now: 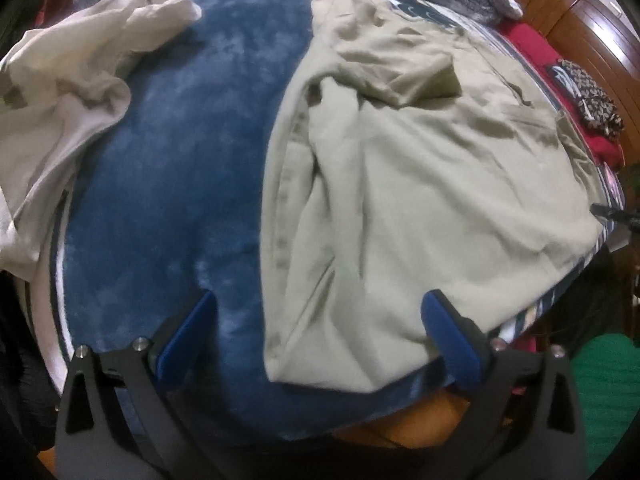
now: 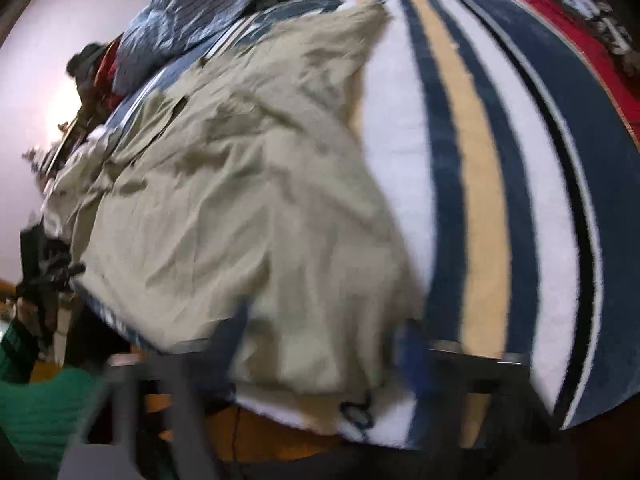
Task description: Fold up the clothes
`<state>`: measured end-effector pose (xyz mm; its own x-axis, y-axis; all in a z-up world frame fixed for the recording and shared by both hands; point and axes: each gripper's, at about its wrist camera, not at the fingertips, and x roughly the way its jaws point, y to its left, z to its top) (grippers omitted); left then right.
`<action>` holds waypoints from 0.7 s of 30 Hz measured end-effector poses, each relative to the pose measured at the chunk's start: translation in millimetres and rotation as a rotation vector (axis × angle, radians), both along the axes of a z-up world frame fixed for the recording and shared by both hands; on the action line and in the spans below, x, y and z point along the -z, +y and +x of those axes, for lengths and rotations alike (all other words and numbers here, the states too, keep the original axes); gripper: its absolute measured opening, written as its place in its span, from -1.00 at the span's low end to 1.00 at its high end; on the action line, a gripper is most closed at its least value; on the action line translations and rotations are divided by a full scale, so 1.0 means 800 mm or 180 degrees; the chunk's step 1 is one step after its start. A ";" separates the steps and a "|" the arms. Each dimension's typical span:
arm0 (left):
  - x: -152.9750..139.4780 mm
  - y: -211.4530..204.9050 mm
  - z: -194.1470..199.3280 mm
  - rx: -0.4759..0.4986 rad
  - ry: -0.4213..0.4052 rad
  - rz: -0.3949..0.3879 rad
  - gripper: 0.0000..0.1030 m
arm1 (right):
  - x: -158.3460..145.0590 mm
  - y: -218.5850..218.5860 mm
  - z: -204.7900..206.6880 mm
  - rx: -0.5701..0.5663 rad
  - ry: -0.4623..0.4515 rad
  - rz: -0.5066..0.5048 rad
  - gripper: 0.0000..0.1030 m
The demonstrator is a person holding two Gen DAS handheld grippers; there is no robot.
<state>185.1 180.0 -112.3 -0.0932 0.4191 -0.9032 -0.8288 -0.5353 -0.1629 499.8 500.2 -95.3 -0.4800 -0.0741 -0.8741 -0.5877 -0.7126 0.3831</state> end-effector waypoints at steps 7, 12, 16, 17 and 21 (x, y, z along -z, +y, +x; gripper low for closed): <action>-0.021 0.011 0.014 0.0170 -0.0174 0.0121 -0.86 | -0.020 -0.010 0.025 0.0140 0.0425 -0.0402 -0.75; -0.028 0.034 0.029 0.0230 -0.0272 -0.0054 -0.87 | -0.038 -0.005 0.026 0.0222 0.0644 -0.0533 -0.75; -0.039 0.031 0.003 -0.0076 -0.0910 0.0260 -0.87 | -0.049 0.012 0.029 0.0328 0.0918 -0.0756 -0.75; -0.045 0.029 -0.007 -0.0184 -0.1153 0.0431 -0.87 | -0.050 0.017 0.030 0.0376 0.0989 -0.0844 -0.75; -0.072 0.041 -0.066 -0.0733 -0.1833 0.0940 -0.87 | -0.062 0.046 0.017 0.0548 0.1317 -0.1148 -0.75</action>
